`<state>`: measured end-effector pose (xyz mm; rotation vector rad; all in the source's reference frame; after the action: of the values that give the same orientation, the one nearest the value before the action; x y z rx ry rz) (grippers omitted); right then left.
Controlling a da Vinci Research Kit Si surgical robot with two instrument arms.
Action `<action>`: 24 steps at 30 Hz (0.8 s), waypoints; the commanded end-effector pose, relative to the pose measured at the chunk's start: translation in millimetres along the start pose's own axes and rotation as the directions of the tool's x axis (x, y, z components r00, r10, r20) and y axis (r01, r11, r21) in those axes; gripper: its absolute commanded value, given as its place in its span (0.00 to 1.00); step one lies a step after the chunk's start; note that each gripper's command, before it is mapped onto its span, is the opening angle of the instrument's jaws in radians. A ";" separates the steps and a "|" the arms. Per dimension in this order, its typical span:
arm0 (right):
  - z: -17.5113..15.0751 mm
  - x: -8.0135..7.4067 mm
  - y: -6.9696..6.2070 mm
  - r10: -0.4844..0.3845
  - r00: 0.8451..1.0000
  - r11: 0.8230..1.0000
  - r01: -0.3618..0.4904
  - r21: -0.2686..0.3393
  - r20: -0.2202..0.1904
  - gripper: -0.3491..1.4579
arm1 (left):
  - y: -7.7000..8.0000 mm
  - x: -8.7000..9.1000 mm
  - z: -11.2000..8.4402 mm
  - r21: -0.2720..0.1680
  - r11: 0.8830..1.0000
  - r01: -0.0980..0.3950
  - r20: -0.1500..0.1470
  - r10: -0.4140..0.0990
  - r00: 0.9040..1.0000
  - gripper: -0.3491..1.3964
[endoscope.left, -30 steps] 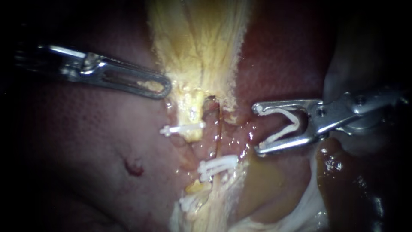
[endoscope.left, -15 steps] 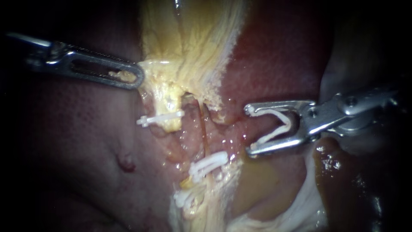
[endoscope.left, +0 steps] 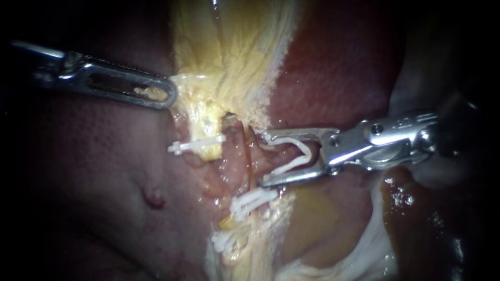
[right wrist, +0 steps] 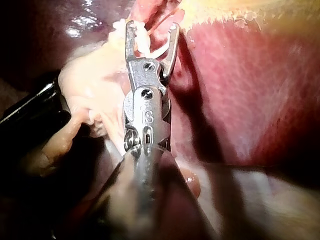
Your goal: Clipping third clip right tube
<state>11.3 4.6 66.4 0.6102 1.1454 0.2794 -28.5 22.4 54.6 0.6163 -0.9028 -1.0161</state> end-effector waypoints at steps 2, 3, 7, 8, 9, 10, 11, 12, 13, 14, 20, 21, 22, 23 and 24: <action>0.4 -0.5 0.6 0.015 1.000 1.000 -0.015 -0.005 -0.002 0.47 | 0.0 0.0 0.0 0.000 1.000 0.000 0.000 0.000 1.000 0.00; 0.5 -0.7 0.8 0.027 1.000 1.000 -0.027 -0.006 -0.003 0.47 | 0.0 0.0 0.0 0.000 1.000 0.000 0.000 0.000 1.000 0.00; 0.7 -1.6 2.1 0.074 0.997 0.997 -0.074 -0.012 -0.007 0.47 | 0.0 0.0 0.1 0.000 1.000 0.000 0.000 0.000 1.000 0.00; 0.7 -1.7 2.3 0.080 0.997 0.997 -0.080 -0.013 -0.007 0.47 | 0.0 0.0 0.1 0.000 1.000 0.000 0.000 0.000 1.000 0.00; 0.6 -1.9 2.5 0.087 0.996 0.996 -0.087 -0.014 -0.008 0.47 | 0.0 0.0 0.1 0.000 1.000 0.000 0.000 0.000 1.000 0.00; 0.6 -1.9 2.7 0.093 0.996 0.996 -0.093 -0.015 -0.006 0.47 | 0.0 0.0 0.1 0.000 1.000 0.000 0.000 0.000 1.000 0.00; 0.6 -2.0 2.8 0.093 0.996 0.996 -0.093 -0.016 -0.006 0.47 | 0.0 0.0 0.1 0.000 1.000 0.000 0.000 0.000 1.000 0.00; 0.6 -2.0 2.9 0.093 0.996 0.996 -0.093 -0.016 -0.006 0.47 | 0.0 0.0 0.1 0.000 1.000 0.000 0.000 0.000 1.000 0.00; 0.7 -2.0 2.9 0.105 0.994 0.994 -0.105 -0.016 -0.010 0.47 | 0.0 0.0 0.1 0.000 1.000 0.000 0.000 0.000 1.000 0.00; 0.7 -2.0 2.9 0.105 0.994 0.994 -0.105 -0.016 -0.010 0.47 | 0.0 0.0 0.1 0.000 1.000 0.000 0.000 0.000 1.000 0.00; 1.7 -1.4 2.8 0.134 0.990 0.991 -0.133 0.010 -0.039 0.47 | 0.0 0.0 0.1 0.000 1.000 0.000 0.000 0.000 1.000 0.00; 1.9 -1.3 2.8 0.139 0.989 0.990 -0.139 0.011 -0.046 0.47 | 0.0 0.0 0.1 -0.001 1.000 0.000 0.000 0.000 1.000 0.00; 2.0 -1.2 2.9 0.139 0.989 0.990 -0.139 0.014 -0.048 0.47 | 0.0 0.0 0.1 -0.001 1.000 0.000 0.000 0.000 1.000 0.00; 2.3 -1.1 2.9 0.145 0.988 0.989 -0.144 0.020 -0.054 0.47 | 0.0 0.0 0.1 -0.001 1.000 0.000 0.000 0.000 1.000 0.00; 2.4 -1.0 3.0 0.151 0.987 0.988 -0.150 0.020 -0.057 0.47 | 0.0 0.0 0.1 -0.001 1.000 0.000 0.000 0.000 1.000 0.00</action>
<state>13.6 5.7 69.6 0.7097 1.1626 0.4226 -28.6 22.4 54.6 0.6153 -0.9027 -1.0164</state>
